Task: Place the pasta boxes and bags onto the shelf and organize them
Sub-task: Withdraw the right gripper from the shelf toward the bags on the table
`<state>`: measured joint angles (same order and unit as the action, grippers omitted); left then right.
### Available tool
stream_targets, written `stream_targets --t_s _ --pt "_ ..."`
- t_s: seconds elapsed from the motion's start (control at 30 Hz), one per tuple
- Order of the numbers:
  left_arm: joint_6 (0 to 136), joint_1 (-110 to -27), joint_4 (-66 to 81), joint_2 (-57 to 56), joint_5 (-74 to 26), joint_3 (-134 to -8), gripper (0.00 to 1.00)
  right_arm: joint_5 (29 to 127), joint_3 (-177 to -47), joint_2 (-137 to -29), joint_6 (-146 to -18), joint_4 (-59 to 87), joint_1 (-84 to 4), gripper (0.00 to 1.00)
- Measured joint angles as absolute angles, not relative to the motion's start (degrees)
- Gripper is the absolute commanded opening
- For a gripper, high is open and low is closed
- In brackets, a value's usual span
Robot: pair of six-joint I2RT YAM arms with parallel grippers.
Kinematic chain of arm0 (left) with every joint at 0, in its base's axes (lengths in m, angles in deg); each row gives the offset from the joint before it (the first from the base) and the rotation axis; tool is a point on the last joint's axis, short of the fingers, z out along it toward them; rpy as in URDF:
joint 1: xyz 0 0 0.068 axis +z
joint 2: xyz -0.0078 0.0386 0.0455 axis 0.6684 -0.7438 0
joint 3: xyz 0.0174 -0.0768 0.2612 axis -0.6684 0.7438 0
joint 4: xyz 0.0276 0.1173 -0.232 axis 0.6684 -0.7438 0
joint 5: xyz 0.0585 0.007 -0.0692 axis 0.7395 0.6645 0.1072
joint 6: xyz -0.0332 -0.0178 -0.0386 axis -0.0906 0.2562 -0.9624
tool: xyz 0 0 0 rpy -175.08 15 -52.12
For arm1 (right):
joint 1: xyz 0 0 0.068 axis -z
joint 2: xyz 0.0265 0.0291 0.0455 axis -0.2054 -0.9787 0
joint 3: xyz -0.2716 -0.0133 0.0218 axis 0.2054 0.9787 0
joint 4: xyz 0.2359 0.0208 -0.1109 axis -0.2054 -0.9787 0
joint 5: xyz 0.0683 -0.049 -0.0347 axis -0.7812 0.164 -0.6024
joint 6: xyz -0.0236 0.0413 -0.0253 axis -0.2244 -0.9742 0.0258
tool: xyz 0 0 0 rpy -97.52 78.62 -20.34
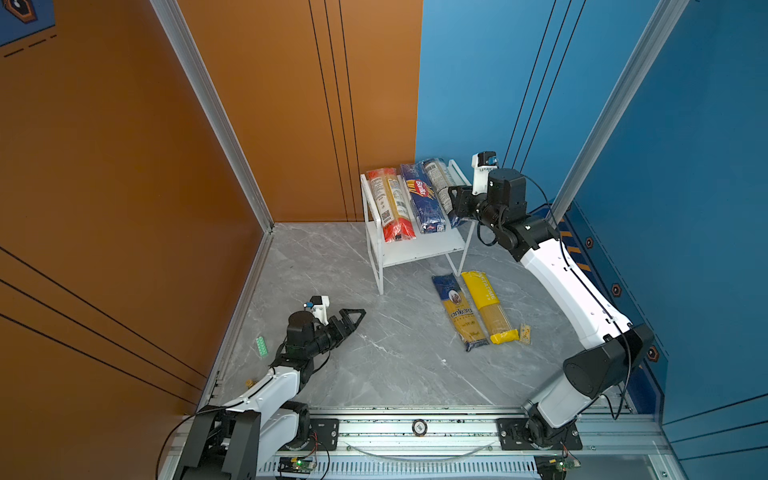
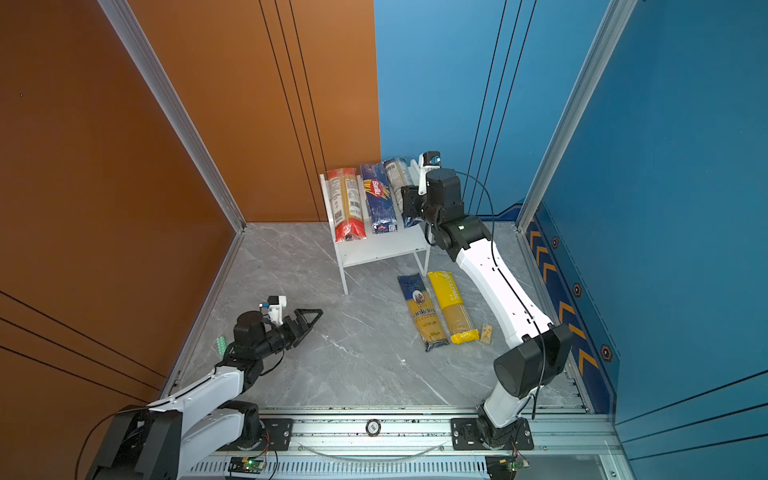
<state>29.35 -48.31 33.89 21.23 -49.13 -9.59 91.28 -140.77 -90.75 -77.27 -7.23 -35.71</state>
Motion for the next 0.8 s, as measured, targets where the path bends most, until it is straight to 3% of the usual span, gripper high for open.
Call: stream_targets --t_s 0.33,0.8 --pt "29.1 -48.3 33.9 21.8 -49.3 -9.6 0.98 90.1 -140.8 -88.0 -75.9 -10.3 -35.7 0.58" --pt "27.9 -48.3 33.9 23.9 -49.4 -9.6 0.98 87.9 -134.3 -74.8 -74.3 -15.3 -35.7 0.64"
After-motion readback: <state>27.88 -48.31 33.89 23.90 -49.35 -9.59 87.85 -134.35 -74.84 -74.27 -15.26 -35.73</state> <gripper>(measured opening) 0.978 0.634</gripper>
